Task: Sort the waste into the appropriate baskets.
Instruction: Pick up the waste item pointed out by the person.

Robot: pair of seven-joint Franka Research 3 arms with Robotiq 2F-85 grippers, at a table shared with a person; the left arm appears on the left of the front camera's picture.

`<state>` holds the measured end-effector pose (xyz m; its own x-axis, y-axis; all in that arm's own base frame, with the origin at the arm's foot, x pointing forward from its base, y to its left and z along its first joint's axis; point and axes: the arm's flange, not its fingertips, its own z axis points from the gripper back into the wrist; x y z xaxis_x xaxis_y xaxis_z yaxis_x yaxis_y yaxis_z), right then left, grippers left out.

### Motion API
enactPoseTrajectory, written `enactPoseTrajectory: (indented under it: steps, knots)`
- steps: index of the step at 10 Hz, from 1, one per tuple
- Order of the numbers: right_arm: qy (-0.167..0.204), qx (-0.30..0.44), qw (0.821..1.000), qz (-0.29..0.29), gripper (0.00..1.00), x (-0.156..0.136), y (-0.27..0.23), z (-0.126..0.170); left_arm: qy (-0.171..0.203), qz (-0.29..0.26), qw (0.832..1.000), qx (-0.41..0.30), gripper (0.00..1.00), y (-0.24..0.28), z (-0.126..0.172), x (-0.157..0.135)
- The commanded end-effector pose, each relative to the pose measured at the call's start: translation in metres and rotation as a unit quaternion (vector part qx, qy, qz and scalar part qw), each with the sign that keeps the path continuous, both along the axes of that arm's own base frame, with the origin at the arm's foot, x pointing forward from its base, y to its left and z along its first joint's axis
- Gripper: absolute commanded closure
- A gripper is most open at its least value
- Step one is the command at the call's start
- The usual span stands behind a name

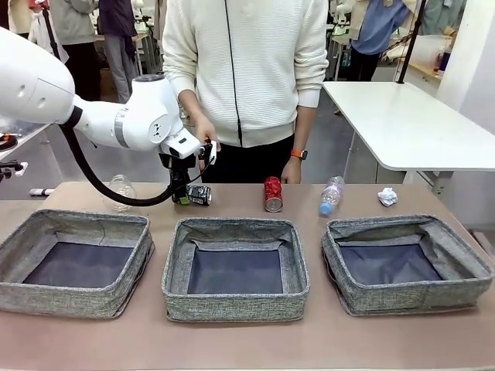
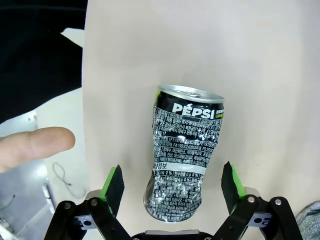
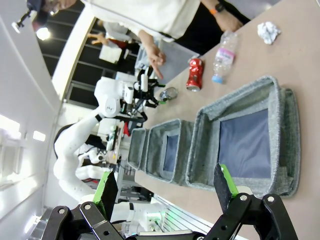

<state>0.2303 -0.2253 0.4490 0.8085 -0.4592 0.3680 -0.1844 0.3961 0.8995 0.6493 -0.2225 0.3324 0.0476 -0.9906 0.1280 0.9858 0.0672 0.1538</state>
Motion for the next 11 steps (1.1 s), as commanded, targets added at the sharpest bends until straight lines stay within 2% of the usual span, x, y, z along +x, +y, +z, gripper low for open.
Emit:
enactPoseTrajectory:
  steps: [1,3,4,5,6,9,10,11]
  knots:
    - [-0.017,0.001,1.0,0.0,0.0,0.002,-0.001,0.001,0.008,-0.008,1.0,-0.008,0.0,0.001,-0.001,0.001]
    - [-0.017,0.001,1.0,0.0,0.0,0.002,-0.001,0.001,0.01,-0.008,1.0,-0.011,0.0,0.003,-0.002,0.0]
    - [-0.017,0.001,1.0,0.0,0.0,0.002,-0.001,0.001,0.015,-0.005,1.0,-0.009,0.41,0.002,-0.002,-0.001]
    - [-0.017,0.001,1.0,0.0,0.0,0.002,-0.001,0.001,0.013,-0.005,1.0,-0.008,0.58,0.001,-0.001,-0.002]
    - [-0.017,0.001,1.0,0.0,0.0,0.002,-0.001,0.001,0.011,-0.005,1.0,-0.007,0.99,0.002,-0.001,-0.003]
    - [-0.017,0.001,1.0,0.0,0.0,0.002,-0.001,0.001,0.018,-0.007,1.0,-0.01,1.0,0.002,0.001,-0.011]
    - [-0.017,0.001,1.0,0.0,0.0,0.002,-0.001,0.001,0.02,-0.009,1.0,-0.009,0.96,0.002,0.001,-0.013]
    - [-0.017,0.001,1.0,0.0,0.0,0.002,-0.001,0.001,0.023,-0.006,1.0,-0.008,1.0,0.002,0.002,-0.013]
